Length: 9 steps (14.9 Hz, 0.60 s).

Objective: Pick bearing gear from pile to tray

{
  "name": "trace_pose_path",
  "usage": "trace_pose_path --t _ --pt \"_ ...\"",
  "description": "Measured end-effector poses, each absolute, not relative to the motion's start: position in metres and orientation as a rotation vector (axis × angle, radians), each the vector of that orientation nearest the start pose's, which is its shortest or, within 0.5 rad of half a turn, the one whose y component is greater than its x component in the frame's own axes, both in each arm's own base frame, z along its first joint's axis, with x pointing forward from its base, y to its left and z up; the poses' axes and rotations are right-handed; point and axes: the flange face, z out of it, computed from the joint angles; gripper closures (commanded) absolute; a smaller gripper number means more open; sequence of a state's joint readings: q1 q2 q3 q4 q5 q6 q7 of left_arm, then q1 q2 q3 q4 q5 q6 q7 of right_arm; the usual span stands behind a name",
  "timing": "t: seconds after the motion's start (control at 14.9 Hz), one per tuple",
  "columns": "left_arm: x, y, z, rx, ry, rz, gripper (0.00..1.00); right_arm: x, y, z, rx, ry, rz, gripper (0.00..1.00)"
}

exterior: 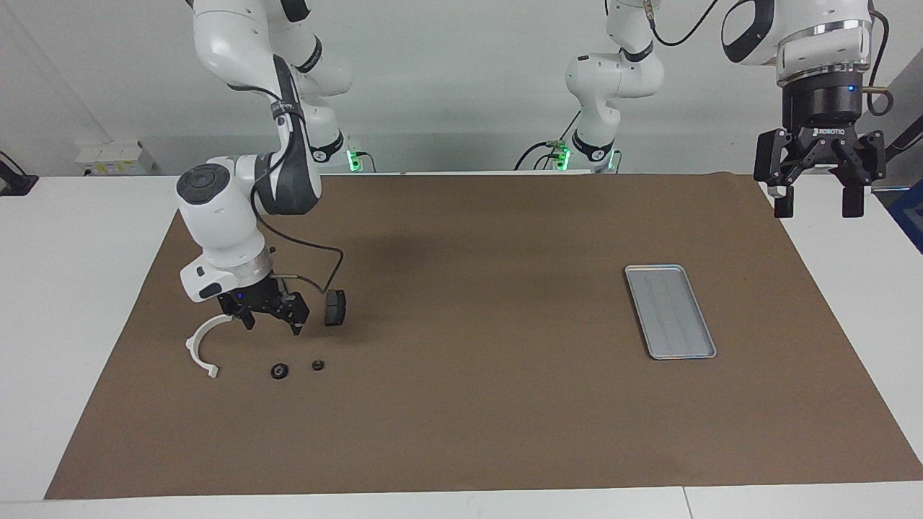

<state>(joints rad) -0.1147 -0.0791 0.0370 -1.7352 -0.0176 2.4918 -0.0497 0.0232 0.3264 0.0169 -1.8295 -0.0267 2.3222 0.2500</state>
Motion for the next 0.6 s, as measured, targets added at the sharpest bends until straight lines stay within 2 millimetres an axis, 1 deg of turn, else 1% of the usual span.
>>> trace_pose_path --t 0.13,0.27,0.47,0.6 --pt "0.578 -0.049 0.689 -2.994 0.04 -1.153 0.0 0.655 0.022 0.356 -3.107 0.337 -0.239 0.0" --pt "0.571 -0.052 0.684 -3.035 0.053 -1.034 0.0 0.664 0.015 0.338 -3.108 0.383 -0.214 0.0" --pt "0.559 -0.052 0.675 -3.088 0.059 -0.837 0.0 0.679 0.009 0.295 -3.135 0.399 -0.152 0.0" --pt "0.551 -0.052 0.67 -3.112 0.063 -0.719 0.0 0.684 0.01 0.276 -3.167 0.405 -0.128 0.0"
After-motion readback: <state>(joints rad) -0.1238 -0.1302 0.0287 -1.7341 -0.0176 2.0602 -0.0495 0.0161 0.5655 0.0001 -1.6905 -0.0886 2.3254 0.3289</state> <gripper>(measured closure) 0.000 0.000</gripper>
